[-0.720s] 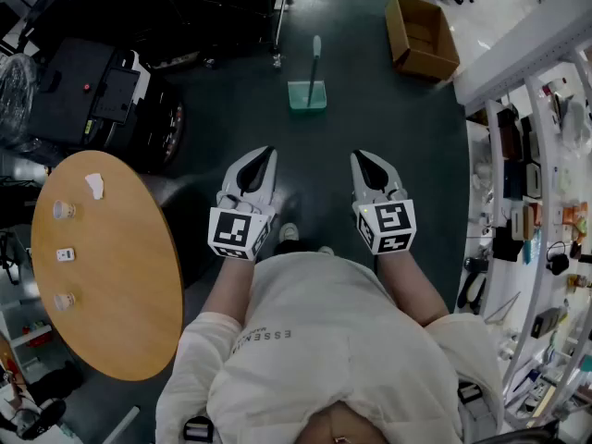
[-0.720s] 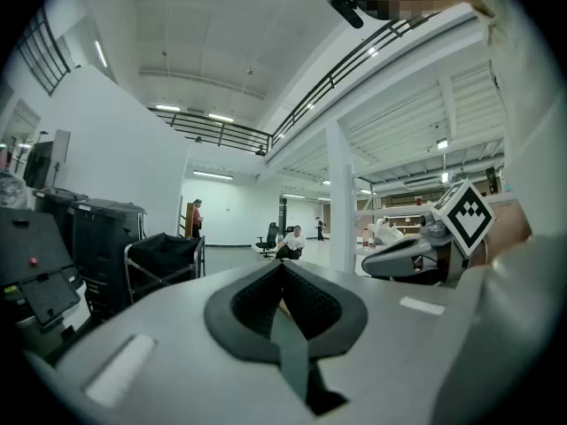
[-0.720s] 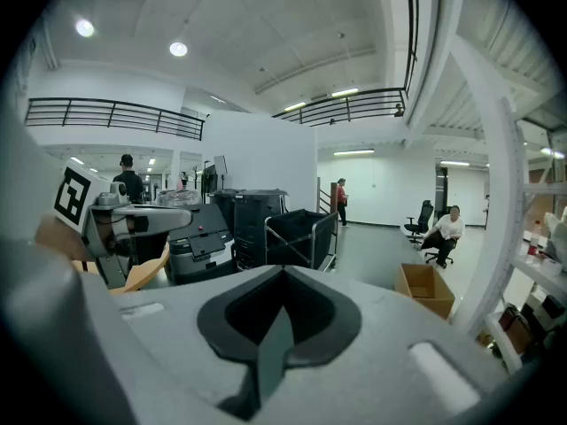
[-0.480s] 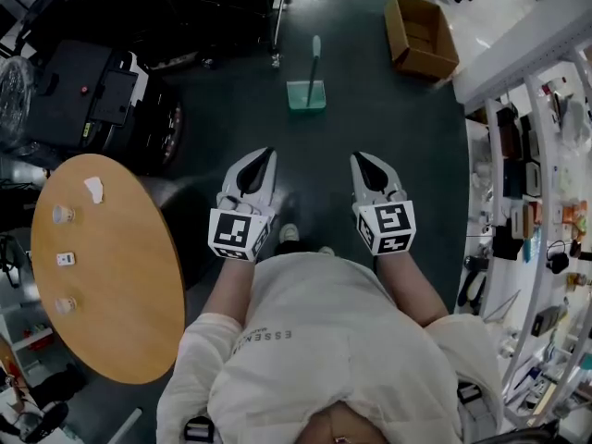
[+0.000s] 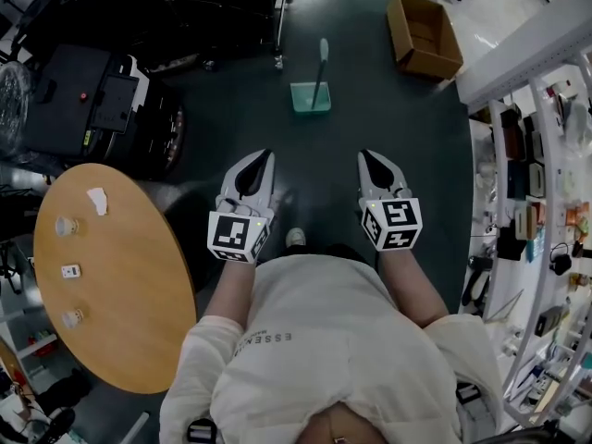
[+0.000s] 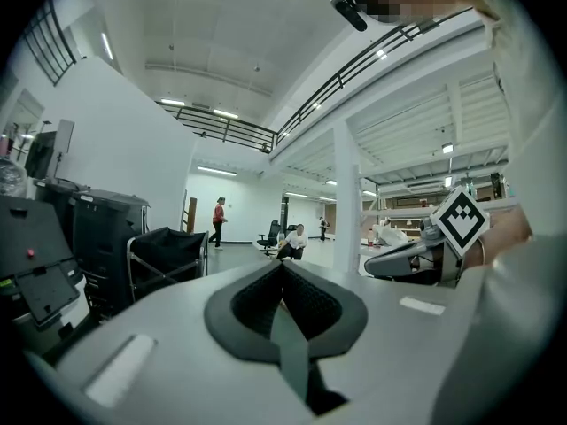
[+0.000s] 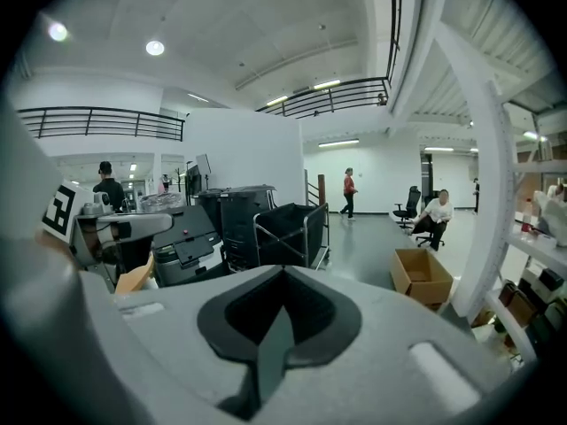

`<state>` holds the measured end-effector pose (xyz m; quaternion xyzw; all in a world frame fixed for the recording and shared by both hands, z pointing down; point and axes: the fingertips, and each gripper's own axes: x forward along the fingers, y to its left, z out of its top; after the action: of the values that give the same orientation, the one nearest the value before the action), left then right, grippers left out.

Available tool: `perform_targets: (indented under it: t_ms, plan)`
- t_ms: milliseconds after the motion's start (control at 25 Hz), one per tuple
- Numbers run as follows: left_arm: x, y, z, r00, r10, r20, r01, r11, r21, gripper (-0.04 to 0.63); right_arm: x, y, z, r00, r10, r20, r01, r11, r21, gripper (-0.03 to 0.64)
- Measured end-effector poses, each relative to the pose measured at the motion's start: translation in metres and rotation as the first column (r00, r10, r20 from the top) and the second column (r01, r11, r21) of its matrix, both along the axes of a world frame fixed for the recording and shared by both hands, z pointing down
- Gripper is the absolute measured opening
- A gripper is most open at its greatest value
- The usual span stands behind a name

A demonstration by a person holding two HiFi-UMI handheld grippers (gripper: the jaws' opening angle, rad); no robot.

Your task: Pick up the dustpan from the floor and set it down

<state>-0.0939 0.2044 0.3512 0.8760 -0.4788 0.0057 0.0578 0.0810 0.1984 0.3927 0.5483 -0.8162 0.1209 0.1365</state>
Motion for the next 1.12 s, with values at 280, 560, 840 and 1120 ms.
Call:
perform_targets:
  t_ms: [280, 560, 840, 1120]
  plan:
    - [-0.016, -0.03, 0.006, 1.0, -0.011, -0.007, 0.01, 1.0, -0.015, 0.008, -0.003, -0.032, 0.007, 0.999, 0.043, -0.004, -0.043, 0.999, -0.023, -0.009]
    - [-0.01, -0.092, 0.031, 1.0, -0.027, 0.0, 0.027, 0.997, -0.072, 0.008, 0.004, -0.1, 0.03, 0.999, 0.034, 0.021, -0.033, 0.997, -0.067, -0.009]
    - [0.006, -0.199, 0.037, 0.999, -0.037, 0.03, 0.04, 0.995, -0.086, 0.008, 0.02, -0.206, 0.047, 0.999, 0.002, 0.047, 0.003, 0.994, -0.11, -0.009]
    - [0.023, -0.293, 0.05, 0.996, -0.08, 0.024, 0.082, 0.989, -0.122, 0.008, 0.044, -0.302, 0.063, 0.999, -0.028, 0.037, 0.035, 0.982, -0.185, -0.009]
